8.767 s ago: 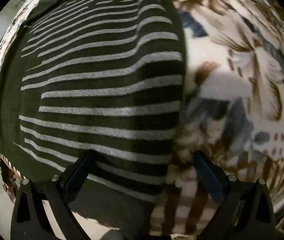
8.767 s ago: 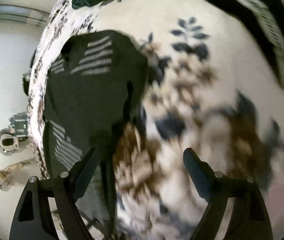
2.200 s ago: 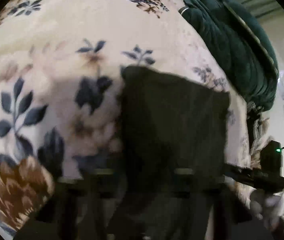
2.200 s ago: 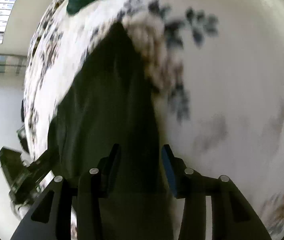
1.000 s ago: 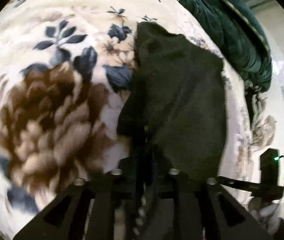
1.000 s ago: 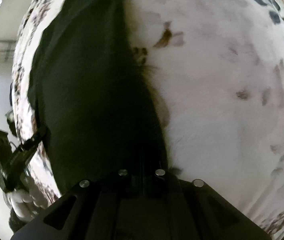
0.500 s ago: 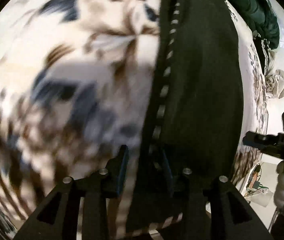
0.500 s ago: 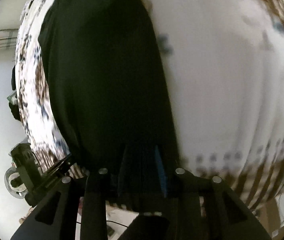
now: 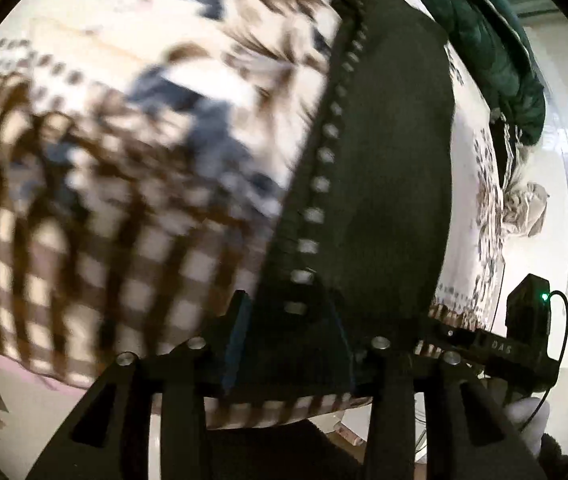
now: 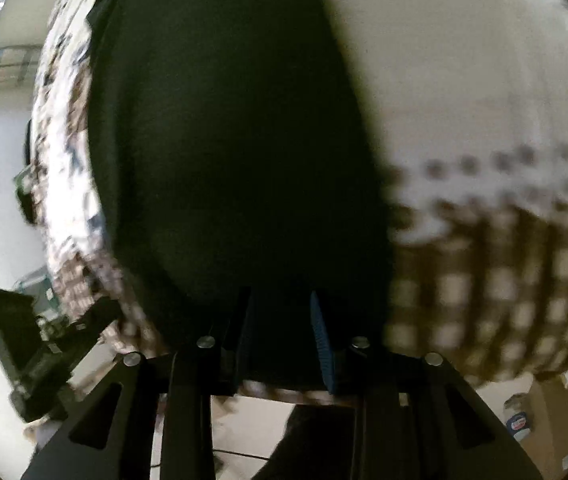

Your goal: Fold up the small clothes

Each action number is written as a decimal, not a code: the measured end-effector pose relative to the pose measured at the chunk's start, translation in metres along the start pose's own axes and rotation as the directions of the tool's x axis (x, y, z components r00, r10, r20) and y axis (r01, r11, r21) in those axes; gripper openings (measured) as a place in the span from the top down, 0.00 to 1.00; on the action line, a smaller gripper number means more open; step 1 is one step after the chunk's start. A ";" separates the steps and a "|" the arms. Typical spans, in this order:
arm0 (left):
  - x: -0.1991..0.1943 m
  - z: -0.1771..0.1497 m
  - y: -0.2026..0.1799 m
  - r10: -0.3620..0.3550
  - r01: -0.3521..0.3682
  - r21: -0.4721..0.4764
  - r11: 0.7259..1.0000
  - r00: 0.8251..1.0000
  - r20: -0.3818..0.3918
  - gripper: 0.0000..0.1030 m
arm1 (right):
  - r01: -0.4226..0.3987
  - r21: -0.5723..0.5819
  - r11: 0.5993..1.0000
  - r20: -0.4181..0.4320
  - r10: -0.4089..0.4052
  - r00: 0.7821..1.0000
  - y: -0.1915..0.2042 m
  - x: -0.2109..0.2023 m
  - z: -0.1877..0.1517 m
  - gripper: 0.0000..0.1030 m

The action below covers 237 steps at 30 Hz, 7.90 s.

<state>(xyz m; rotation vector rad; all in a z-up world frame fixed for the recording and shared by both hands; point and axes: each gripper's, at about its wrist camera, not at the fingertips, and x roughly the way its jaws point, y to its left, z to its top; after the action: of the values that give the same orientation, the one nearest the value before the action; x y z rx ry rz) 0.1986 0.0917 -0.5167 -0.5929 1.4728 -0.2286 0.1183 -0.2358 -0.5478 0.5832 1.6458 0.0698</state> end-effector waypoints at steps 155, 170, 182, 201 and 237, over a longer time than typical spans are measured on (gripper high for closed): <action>0.037 0.256 -0.061 0.064 -0.130 0.418 0.899 0.984 0.167 0.95 | -0.018 0.014 1.000 0.237 0.014 0.971 0.051 -0.075 0.295 0.95; 0.014 0.327 -0.079 -0.178 0.137 0.179 0.974 0.955 0.238 0.50 | -0.044 -0.061 0.997 0.238 0.057 0.970 0.048 -0.096 0.338 0.58; 0.042 0.340 -0.074 -0.006 -0.043 0.181 0.982 0.965 0.264 0.94 | -0.031 -0.108 0.994 0.387 0.071 0.919 0.092 -0.096 0.429 0.94; 0.065 0.439 -0.104 0.013 -0.080 0.223 0.972 0.957 0.289 0.96 | -0.012 -0.092 0.996 0.413 0.049 0.909 0.115 -0.101 0.507 0.94; 0.073 0.218 -0.033 -0.140 0.454 -0.460 0.763 0.811 0.568 0.47 | -0.248 -0.214 0.945 -0.007 0.252 0.968 0.086 -0.035 0.536 0.14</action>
<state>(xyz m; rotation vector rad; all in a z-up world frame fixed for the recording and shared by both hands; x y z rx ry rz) 0.4257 0.0788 -0.5660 -1.3028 0.8959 0.1369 0.6540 -0.3277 -0.5770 0.6219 1.5133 0.4209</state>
